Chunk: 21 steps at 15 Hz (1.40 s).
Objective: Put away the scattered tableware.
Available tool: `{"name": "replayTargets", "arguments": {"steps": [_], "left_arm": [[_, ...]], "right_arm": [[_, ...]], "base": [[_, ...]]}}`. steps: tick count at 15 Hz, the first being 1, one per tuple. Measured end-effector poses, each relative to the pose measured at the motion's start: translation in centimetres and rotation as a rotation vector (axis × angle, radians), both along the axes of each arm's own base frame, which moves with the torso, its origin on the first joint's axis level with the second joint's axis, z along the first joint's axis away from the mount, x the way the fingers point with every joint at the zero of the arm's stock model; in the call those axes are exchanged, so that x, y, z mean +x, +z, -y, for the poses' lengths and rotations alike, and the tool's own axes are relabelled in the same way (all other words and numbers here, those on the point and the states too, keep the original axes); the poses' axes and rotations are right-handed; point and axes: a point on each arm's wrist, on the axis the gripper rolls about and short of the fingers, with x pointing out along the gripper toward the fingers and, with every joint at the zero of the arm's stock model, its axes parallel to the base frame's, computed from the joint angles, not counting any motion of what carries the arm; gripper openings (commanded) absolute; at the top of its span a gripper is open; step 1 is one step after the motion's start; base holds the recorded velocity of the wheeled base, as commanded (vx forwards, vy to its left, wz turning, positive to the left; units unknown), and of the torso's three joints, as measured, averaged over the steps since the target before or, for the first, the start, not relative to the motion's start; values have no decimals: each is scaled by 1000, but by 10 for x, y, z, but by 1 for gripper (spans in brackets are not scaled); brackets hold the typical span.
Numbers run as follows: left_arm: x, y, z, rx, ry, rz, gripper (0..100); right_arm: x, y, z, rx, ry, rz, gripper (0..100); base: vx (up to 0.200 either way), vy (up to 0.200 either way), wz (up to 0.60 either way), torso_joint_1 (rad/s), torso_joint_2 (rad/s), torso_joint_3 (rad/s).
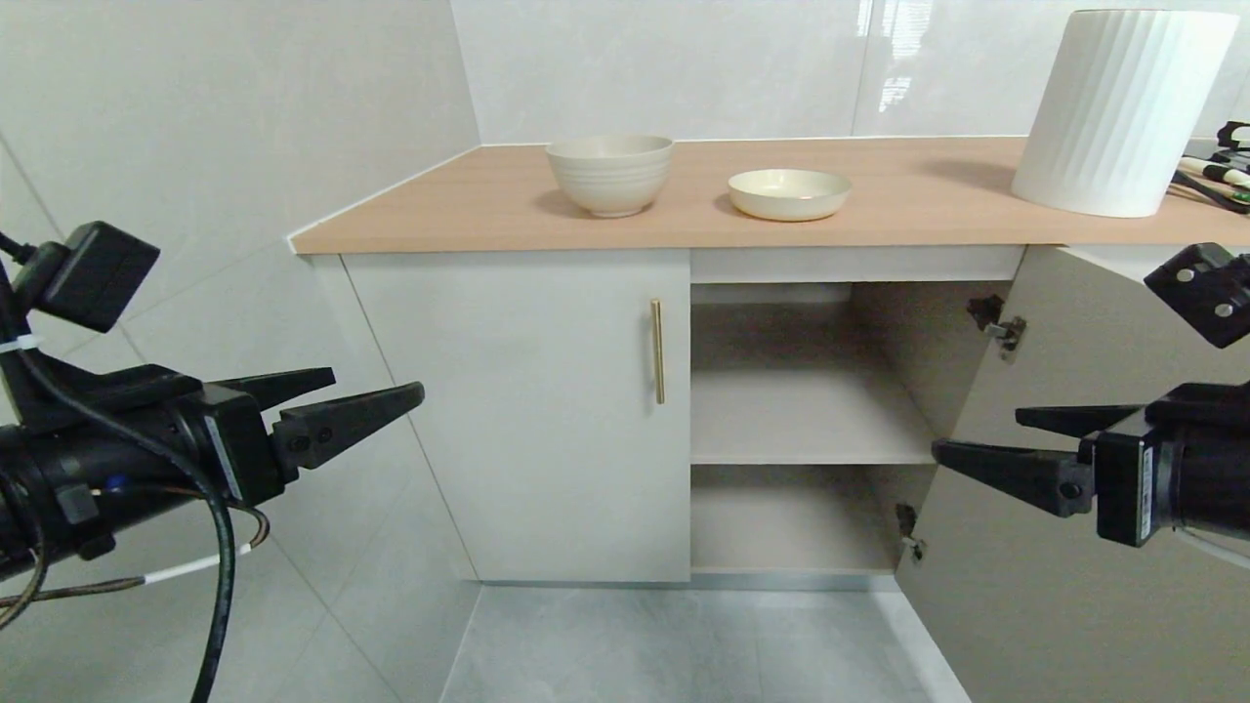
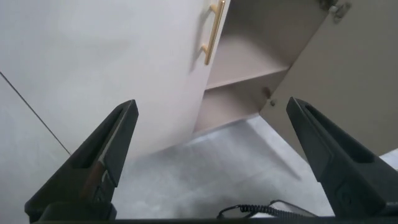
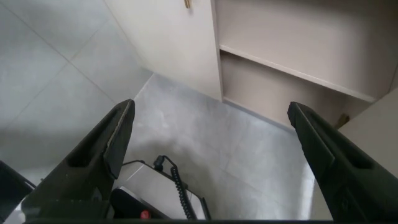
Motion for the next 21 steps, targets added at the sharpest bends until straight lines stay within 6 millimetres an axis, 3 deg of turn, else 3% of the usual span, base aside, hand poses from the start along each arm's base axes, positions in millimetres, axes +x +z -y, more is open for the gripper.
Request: {"name": "replayTargets", "arguments": {"steps": [2, 16, 21], "left_arm": [[-3, 1, 0, -1, -1, 3, 100], [-4, 2, -2, 1, 3, -6, 100], [-4, 2, -1, -4, 2, -7, 100]], "right_arm": [[-1, 1, 0, 1, 0, 3, 100], [-4, 3, 2, 14, 2, 14, 100], [-5, -3, 3, 22, 10, 31, 100]], "base": [[0, 0, 0, 0, 0, 0], [200, 0, 0, 2, 2, 2], [0, 0, 0, 0, 0, 0]]}}
